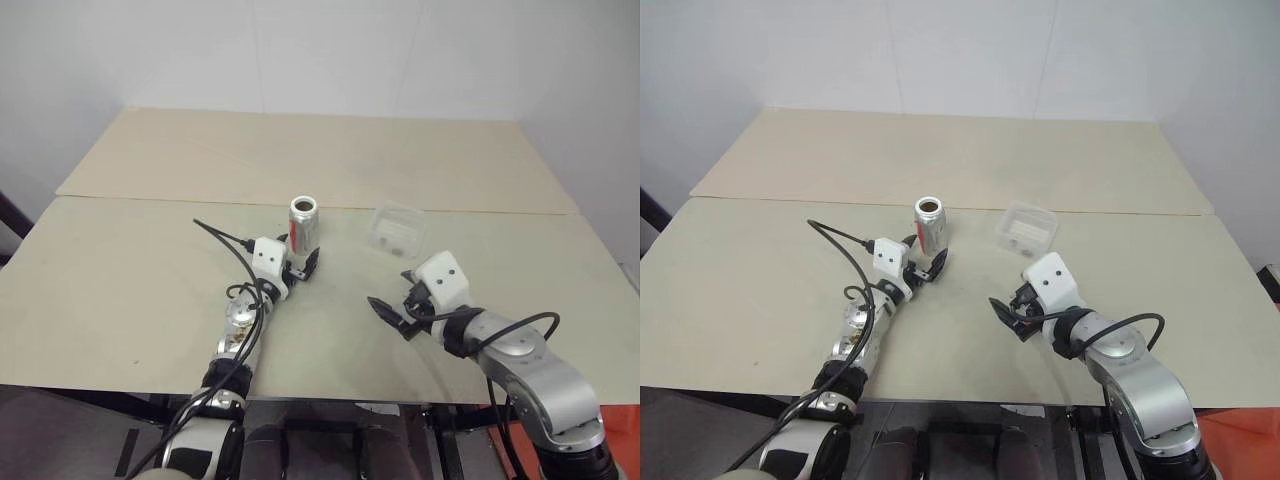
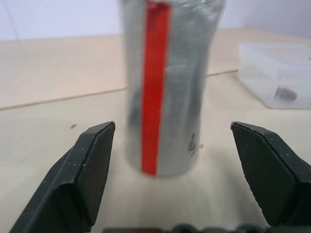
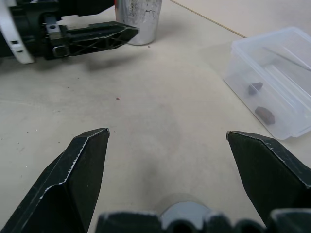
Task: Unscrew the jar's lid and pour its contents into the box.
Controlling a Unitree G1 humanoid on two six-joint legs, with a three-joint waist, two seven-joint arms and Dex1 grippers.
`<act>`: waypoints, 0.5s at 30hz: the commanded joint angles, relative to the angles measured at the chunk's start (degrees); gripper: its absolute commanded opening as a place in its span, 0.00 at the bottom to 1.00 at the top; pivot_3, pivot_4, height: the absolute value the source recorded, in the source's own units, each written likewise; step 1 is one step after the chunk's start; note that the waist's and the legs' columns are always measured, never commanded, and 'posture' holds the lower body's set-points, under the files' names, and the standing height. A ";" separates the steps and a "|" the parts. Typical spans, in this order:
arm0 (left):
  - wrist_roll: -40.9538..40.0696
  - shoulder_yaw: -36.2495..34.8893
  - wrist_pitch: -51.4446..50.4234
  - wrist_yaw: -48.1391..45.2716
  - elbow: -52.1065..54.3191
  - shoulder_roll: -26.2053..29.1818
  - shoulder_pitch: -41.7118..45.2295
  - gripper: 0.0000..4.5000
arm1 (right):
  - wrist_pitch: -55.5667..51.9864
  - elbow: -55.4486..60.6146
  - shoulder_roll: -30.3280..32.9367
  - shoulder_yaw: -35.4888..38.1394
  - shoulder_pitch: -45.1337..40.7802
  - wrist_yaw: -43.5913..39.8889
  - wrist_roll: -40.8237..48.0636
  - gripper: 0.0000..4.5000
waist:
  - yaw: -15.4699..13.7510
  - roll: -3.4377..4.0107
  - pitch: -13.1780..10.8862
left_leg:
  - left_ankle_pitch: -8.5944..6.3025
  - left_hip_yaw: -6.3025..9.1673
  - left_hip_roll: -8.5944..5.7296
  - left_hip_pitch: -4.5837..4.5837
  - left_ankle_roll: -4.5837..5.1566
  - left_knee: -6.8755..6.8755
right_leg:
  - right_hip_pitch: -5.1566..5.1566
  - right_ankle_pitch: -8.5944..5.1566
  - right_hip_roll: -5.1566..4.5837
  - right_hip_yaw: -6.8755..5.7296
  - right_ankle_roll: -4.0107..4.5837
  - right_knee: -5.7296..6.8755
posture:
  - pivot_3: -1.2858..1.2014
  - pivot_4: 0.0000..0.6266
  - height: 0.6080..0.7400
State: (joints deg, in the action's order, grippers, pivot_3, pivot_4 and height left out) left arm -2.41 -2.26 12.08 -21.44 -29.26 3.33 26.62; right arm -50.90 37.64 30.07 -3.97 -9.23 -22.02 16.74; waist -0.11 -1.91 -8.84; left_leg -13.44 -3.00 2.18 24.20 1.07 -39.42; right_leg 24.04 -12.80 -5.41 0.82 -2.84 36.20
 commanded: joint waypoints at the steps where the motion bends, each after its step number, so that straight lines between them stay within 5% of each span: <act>1: -1.19 0.70 -3.96 0.55 9.82 0.57 -2.72 0.92 | 2.05 0.71 0.78 0.24 -1.22 -0.86 -0.50 1.00 | 0.01 0.00 0.00 | 0.00 0.00 0.01 0.00 0.00 0.00 | 0.00 0.00 0.00 0.00 0.00 0.00 | 0.52 0.24 1.00; 8: -11.85 -0.71 -17.49 -7.61 37.17 8.35 -15.31 0.92 | 2.11 1.42 2.45 1.18 -1.16 -2.81 -0.38 1.00 | 0.50 0.01 0.00 | 0.00 -0.01 0.10 -0.01 -0.01 0.02 | 0.05 0.01 0.05 0.03 0.04 0.01 | 0.52 0.24 1.00; 15: -25.52 -5.89 -22.74 -22.42 46.83 22.18 -20.20 0.92 | 9.04 1.79 11.07 12.86 3.77 -17.35 6.92 1.00 | 0.18 0.03 0.01 | 0.01 -0.11 0.21 -0.09 -0.02 0.01 | -0.03 0.05 0.12 0.02 0.13 -0.07 | 0.52 0.24 1.00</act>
State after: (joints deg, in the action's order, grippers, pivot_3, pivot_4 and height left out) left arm -24.24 -6.47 -9.78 -40.75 14.67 24.32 6.98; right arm -45.46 37.59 39.65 4.79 -6.01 -35.30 21.70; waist 0.08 -1.88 -8.83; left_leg -13.43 -3.12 2.41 24.11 1.05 -39.40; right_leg 24.01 -12.75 -5.28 0.85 -2.71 36.10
